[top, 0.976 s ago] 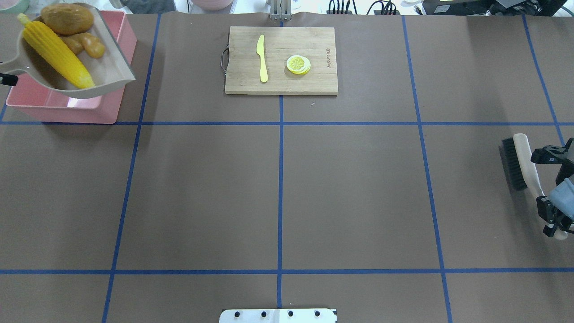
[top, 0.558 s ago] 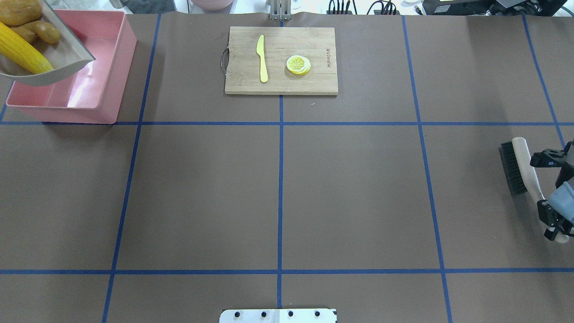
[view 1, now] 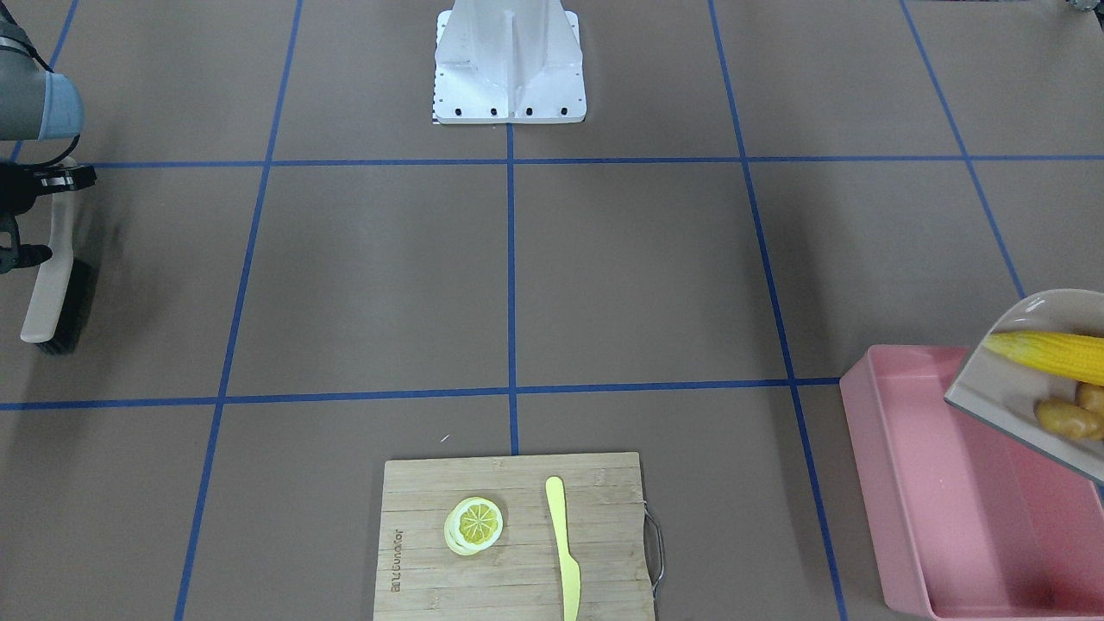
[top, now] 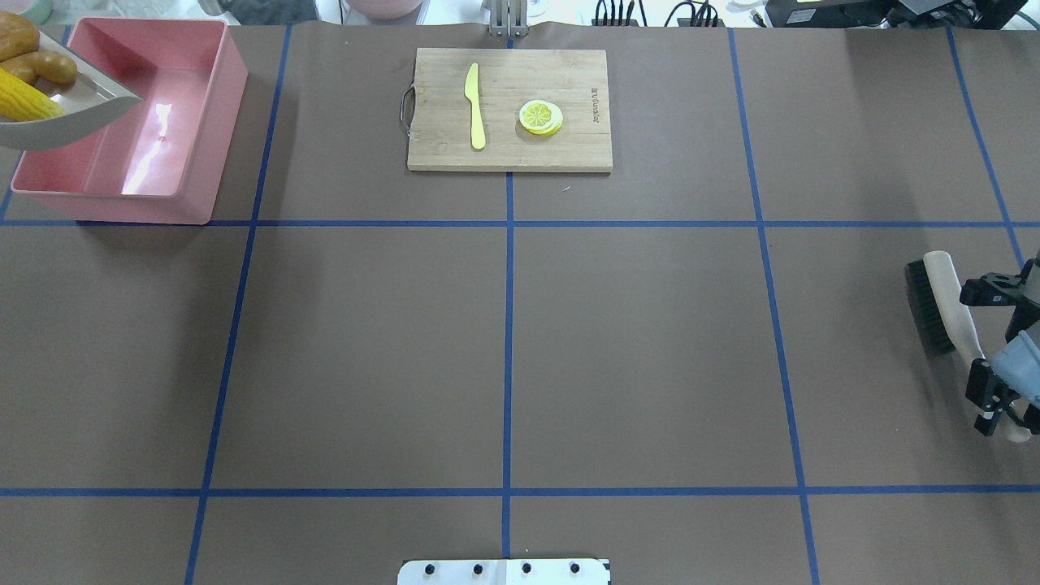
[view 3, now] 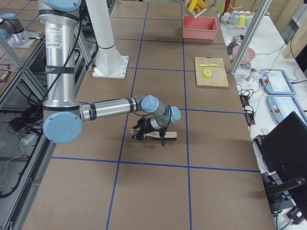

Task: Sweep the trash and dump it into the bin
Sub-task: 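Tilt the dustpan with the left gripper to dump contents into the bin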

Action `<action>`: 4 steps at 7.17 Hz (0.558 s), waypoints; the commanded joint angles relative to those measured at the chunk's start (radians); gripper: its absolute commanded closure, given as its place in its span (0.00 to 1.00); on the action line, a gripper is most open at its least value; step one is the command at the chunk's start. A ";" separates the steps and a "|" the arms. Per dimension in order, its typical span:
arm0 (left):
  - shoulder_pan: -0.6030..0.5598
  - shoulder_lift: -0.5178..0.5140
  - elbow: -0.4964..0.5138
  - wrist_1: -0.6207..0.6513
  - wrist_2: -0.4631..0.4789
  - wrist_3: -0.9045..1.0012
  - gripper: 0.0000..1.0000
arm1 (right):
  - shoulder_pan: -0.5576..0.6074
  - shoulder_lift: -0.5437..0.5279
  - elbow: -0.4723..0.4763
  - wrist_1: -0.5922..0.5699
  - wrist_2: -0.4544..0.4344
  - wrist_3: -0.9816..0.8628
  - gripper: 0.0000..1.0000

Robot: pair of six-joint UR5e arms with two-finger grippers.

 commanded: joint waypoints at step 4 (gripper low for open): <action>0.069 -0.142 -0.141 0.682 0.002 0.228 1.00 | 0.023 -0.025 0.123 -0.094 -0.016 -0.003 0.00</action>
